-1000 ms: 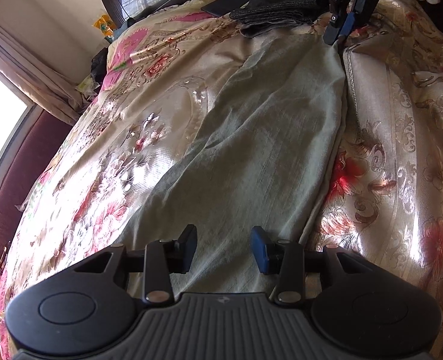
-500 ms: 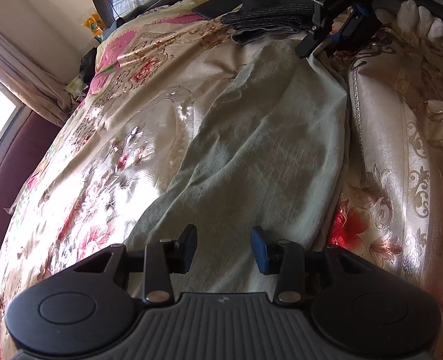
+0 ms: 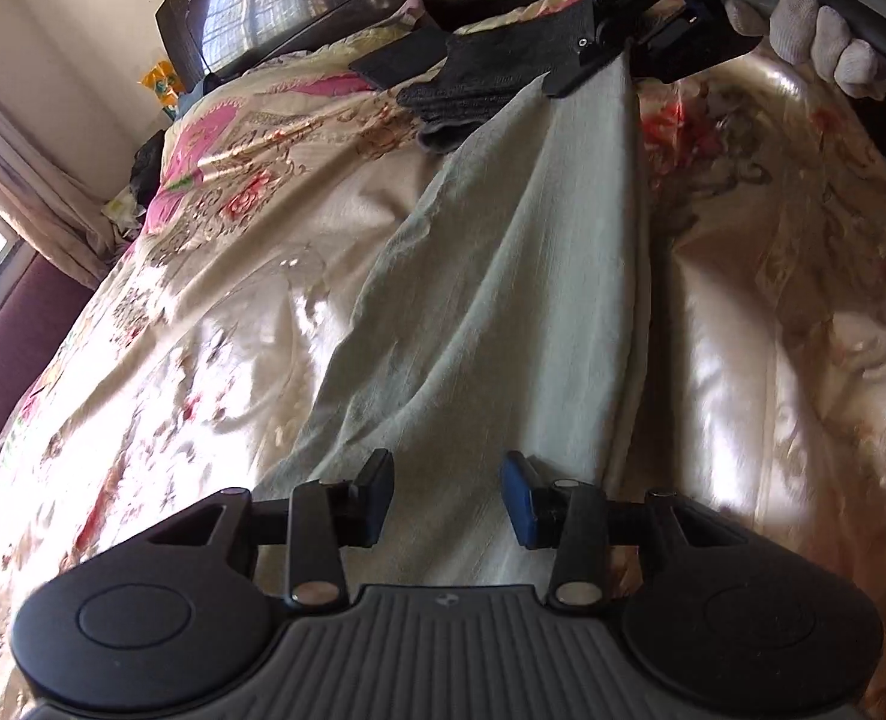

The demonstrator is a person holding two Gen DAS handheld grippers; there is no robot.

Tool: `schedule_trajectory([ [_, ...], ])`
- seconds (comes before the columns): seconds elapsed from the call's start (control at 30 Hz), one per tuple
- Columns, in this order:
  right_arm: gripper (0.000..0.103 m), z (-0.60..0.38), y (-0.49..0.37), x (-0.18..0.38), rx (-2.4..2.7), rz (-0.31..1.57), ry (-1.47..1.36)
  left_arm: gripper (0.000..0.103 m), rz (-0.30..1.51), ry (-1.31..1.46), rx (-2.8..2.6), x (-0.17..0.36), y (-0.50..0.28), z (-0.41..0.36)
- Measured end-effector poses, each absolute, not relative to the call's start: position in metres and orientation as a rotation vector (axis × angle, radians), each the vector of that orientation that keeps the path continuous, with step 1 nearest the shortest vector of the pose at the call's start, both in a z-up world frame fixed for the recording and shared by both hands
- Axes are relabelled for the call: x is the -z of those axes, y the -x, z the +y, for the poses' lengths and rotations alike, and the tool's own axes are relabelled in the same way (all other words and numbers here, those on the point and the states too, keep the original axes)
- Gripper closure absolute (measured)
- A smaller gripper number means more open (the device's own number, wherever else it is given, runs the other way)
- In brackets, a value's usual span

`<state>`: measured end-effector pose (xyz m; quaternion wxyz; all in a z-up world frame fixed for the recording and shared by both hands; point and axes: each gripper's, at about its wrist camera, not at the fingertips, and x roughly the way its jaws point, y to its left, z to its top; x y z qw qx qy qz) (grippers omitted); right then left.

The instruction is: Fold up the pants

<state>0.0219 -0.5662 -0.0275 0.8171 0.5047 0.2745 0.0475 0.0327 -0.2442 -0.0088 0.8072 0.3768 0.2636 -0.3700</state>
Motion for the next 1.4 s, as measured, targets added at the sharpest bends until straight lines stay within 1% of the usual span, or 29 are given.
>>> schedule_trajectory([
  [0.07,0.099,-0.583,-0.008,0.020,-0.012,0.570,-1.036,0.047,0.565,-0.762,0.829,0.009,-0.033,-0.257],
  [0.17,0.099,-0.591,-0.008,0.035,0.157,0.708,-0.918,0.047,0.604,-0.736,0.846,0.018,-0.036,-0.269],
  [0.2,0.099,-0.587,-0.010,0.038,0.168,0.723,-0.906,0.046,0.599,-0.730,0.845,0.016,-0.037,-0.266],
  [0.23,0.095,-0.586,-0.009,0.034,0.176,0.720,-0.907,0.046,0.593,-0.721,0.837,0.012,-0.037,-0.259],
  [0.33,0.090,-0.581,0.001,0.012,0.254,0.686,-0.830,0.045,0.567,-0.711,0.751,-0.003,-0.039,-0.220],
  [0.43,0.090,-0.558,0.013,-0.022,0.344,0.642,-0.634,0.044,0.574,-0.701,0.643,-0.011,-0.042,-0.173],
  [0.53,0.090,-0.513,0.000,-0.050,0.140,0.620,-0.555,0.044,0.591,-0.690,0.504,-0.011,-0.044,-0.119],
  [0.63,0.090,-0.444,-0.056,-0.054,-0.194,0.676,-0.565,0.044,0.603,-0.662,0.372,-0.008,-0.048,-0.076],
  [0.7,0.090,-0.387,-0.106,-0.046,-0.423,0.742,-0.604,0.043,0.626,-0.610,0.291,-0.002,-0.054,-0.050],
  [0.73,0.090,-0.360,-0.128,-0.039,-0.506,0.787,-0.616,0.041,0.647,-0.594,0.249,0.005,-0.058,-0.040],
  [0.8,0.090,-0.305,-0.171,-0.026,-0.638,0.850,-0.597,0.039,0.661,-0.573,0.187,0.021,-0.064,-0.022],
  [0.87,0.090,-0.264,-0.201,-0.012,-0.722,0.925,-0.585,0.032,0.644,-0.505,0.178,0.025,-0.066,-0.012],
  [0.93,0.090,-0.231,-0.218,0.003,-0.791,0.997,-0.596,0.030,0.636,-0.459,0.172,0.027,-0.070,-0.008],
  [1.1,0.090,-0.185,-0.243,0.019,-0.870,1.112,-0.470,0.028,0.626,-0.412,0.190,0.029,-0.077,0.000],
  [1.17,0.090,-0.180,-0.255,0.023,-0.904,1.156,-0.474,0.028,0.630,-0.392,0.203,0.026,-0.077,0.007],
  [1.4,0.090,-0.183,-0.268,0.013,-1.029,1.126,-0.575,0.027,0.640,-0.372,0.217,0.024,-0.080,0.012],
])
